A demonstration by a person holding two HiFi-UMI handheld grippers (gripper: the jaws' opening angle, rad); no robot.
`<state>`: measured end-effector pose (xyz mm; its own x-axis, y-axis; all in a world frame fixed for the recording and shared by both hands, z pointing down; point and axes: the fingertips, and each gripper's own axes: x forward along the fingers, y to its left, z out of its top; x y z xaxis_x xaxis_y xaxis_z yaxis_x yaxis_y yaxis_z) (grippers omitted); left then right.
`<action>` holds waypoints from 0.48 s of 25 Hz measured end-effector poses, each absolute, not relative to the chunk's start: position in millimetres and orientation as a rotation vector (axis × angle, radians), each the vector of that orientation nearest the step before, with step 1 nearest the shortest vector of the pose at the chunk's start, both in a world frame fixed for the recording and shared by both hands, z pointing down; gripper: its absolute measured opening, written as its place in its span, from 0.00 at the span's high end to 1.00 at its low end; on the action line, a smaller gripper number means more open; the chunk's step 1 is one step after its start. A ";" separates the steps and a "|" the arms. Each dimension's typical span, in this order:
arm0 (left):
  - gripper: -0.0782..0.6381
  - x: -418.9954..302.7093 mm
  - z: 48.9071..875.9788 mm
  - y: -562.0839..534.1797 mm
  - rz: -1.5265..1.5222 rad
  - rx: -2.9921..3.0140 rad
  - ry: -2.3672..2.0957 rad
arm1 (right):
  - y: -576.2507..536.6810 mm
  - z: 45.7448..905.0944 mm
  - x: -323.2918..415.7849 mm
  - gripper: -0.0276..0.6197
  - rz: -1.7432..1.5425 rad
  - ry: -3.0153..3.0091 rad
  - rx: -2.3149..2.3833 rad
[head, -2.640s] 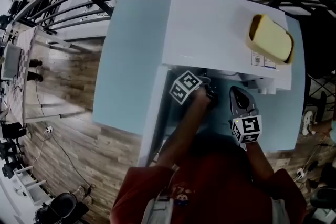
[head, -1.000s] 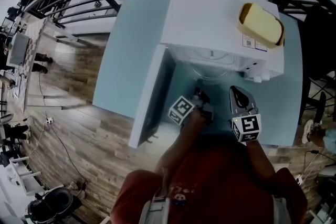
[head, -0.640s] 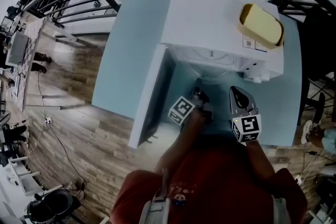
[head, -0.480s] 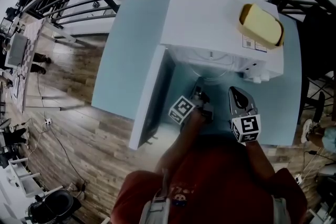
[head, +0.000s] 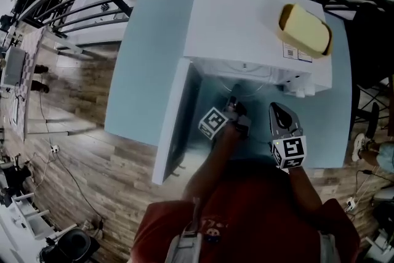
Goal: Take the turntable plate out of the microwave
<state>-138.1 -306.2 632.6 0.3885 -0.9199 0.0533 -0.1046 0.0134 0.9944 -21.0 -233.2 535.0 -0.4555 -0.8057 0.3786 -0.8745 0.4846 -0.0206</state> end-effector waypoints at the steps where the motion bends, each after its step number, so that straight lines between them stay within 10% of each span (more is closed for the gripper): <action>1: 0.63 -138.0 632.8 -308.9 -0.840 1.423 -0.984 | -233.0 536.2 -21.2 0.96 0.305 -2.413 1.416; 12: 0.63 -126.8 634.6 -337.0 -0.891 1.442 -0.886 | -230.3 551.4 -21.1 0.96 0.305 -2.345 1.410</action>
